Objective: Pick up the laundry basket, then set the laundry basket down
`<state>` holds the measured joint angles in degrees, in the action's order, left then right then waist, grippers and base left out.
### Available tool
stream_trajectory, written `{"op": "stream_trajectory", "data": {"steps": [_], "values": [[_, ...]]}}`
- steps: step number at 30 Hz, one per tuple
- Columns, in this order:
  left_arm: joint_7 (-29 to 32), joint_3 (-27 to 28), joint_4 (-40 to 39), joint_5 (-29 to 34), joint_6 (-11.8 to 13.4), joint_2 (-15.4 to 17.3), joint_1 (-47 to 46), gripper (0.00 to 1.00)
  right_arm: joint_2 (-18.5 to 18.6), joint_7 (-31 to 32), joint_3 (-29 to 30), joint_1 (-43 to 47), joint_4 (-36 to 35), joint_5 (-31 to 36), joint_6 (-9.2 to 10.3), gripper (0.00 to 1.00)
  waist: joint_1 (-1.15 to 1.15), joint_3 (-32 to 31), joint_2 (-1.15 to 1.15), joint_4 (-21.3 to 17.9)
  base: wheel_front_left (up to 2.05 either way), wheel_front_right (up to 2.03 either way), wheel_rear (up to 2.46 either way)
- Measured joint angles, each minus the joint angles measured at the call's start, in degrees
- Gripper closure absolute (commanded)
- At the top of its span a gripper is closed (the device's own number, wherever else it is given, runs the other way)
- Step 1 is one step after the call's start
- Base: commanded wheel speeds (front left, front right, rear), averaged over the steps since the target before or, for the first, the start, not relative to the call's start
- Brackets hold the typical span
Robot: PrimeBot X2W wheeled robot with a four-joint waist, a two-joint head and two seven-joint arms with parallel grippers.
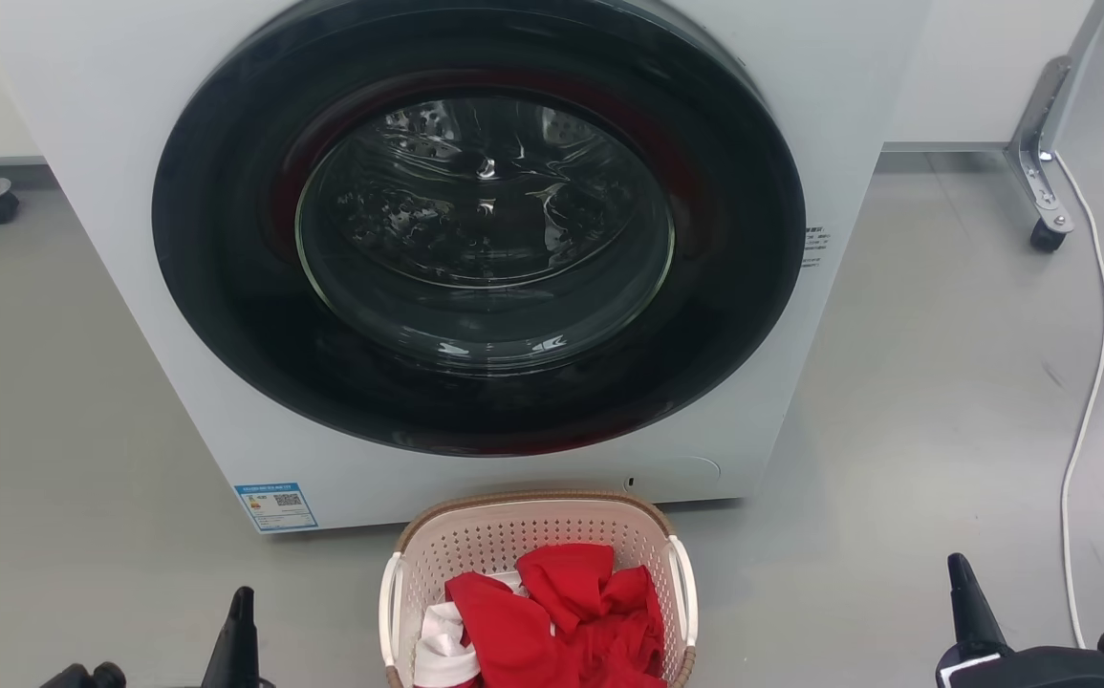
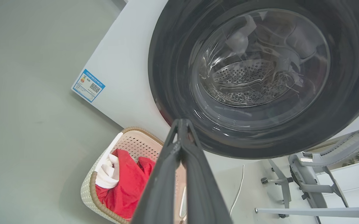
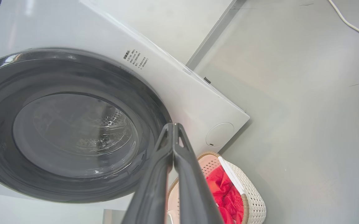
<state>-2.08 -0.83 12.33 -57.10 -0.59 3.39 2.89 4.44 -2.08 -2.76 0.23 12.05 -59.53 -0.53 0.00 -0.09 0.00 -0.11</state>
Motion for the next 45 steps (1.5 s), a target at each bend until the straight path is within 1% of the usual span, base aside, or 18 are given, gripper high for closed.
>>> {"op": "stream_trajectory", "data": {"steps": [11,28,31,42,45], "values": [[2.1,1.5,1.1,-8.4,-2.0,-0.2,-1.8,1.00,-0.6,2.1,2.7,-1.2,1.4,-8.3,-1.58,1.00,0.00,0.0,0.00,0.0,0.00,0.00,0.00],[5.6,3.9,3.1,-22.3,-4.1,-0.5,-4.7,1.00,-1.3,5.6,6.8,-3.5,3.2,-21.0,-4.09,1.00,0.00,0.1,0.00,0.1,0.00,0.00,0.00],[6.1,4.3,3.3,-25.0,-4.9,-0.7,-5.3,1.00,-1.4,6.1,7.5,-3.5,3.6,-23.3,-4.59,1.00,0.00,0.1,0.00,0.1,0.00,0.00,0.00],[8.4,5.9,4.5,-33.5,-6.2,-0.9,-7.1,1.00,-1.8,8.3,10.2,-4.8,5.0,-31.5,-6.08,1.00,0.00,0.2,0.00,0.1,0.00,0.00,0.00],[8.6,6.0,4.5,-34.6,-6.5,-0.9,-7.4,1.00,-1.9,8.6,10.4,-5.2,5.1,-31.9,-6.20,1.00,0.00,0.2,0.00,0.1,0.00,0.00,0.00]]}}
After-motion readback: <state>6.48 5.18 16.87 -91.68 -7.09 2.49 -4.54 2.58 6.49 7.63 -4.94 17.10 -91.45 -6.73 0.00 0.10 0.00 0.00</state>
